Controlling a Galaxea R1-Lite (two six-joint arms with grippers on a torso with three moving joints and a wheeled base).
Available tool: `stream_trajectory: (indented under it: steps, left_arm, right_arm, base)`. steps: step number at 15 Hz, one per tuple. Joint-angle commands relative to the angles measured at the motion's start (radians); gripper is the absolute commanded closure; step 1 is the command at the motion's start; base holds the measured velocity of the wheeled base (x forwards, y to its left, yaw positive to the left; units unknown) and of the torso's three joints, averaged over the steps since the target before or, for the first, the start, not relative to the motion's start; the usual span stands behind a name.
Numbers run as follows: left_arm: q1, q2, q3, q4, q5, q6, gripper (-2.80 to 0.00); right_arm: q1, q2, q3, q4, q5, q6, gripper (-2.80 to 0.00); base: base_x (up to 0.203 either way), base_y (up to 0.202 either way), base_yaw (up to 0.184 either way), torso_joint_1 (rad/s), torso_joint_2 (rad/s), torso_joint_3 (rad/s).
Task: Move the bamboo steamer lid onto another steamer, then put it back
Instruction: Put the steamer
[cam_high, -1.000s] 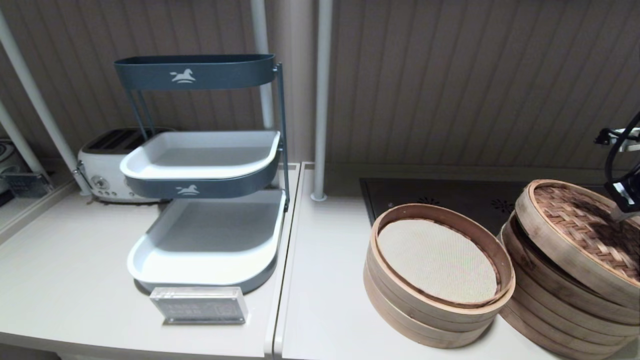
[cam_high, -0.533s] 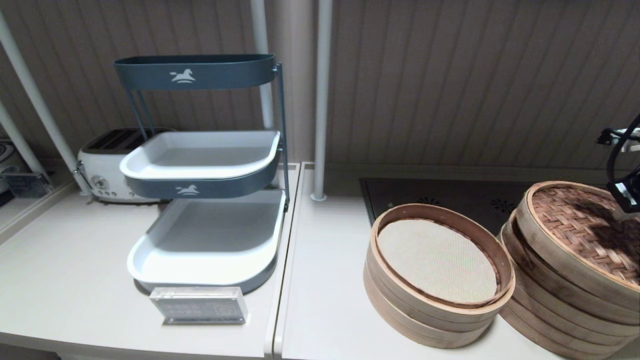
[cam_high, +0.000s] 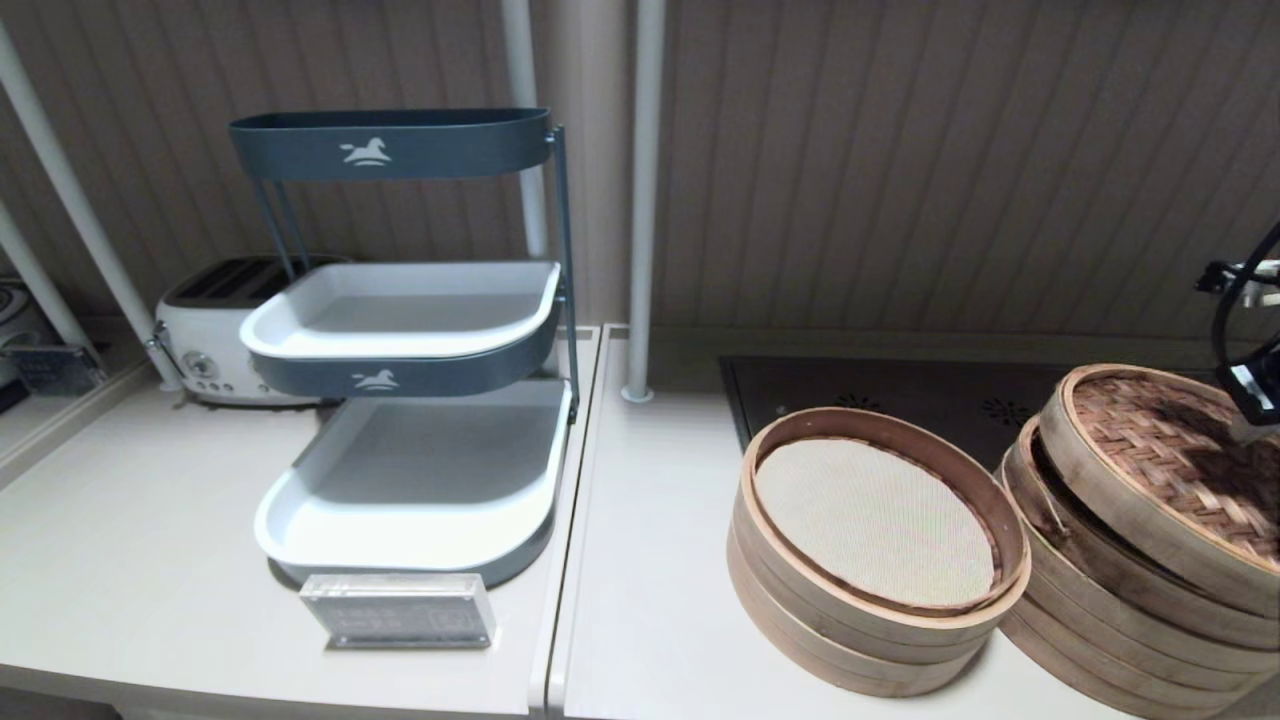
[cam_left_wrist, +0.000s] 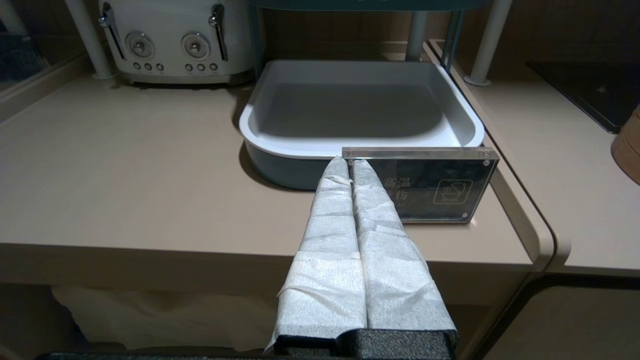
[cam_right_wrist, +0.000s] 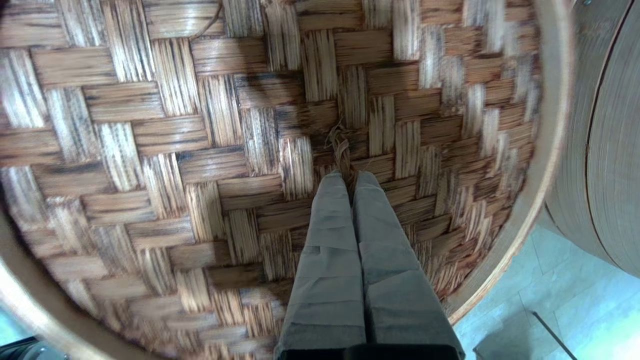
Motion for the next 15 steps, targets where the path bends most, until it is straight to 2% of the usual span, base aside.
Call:
stream_trajectory:
  steps: [1,15]
  left_arm:
    - [0.000,-0.002,0.028,-0.001,-0.001,0.001,0.00]
    - [0.000,-0.003,0.028,0.000,0.001,-0.001,0.00]
  right_arm:
    - [-0.001,0.011,-0.004,0.006,-0.001,-0.001,0.00]
    - [-0.002,0.061,-0.012,-0.003,0.001,0.003,0.00]
  base:
    - [0.000,0.000,0.000,0.000,0.00,0.000]
    - [0.000,0.000,0.000,0.000,0.00,0.000]
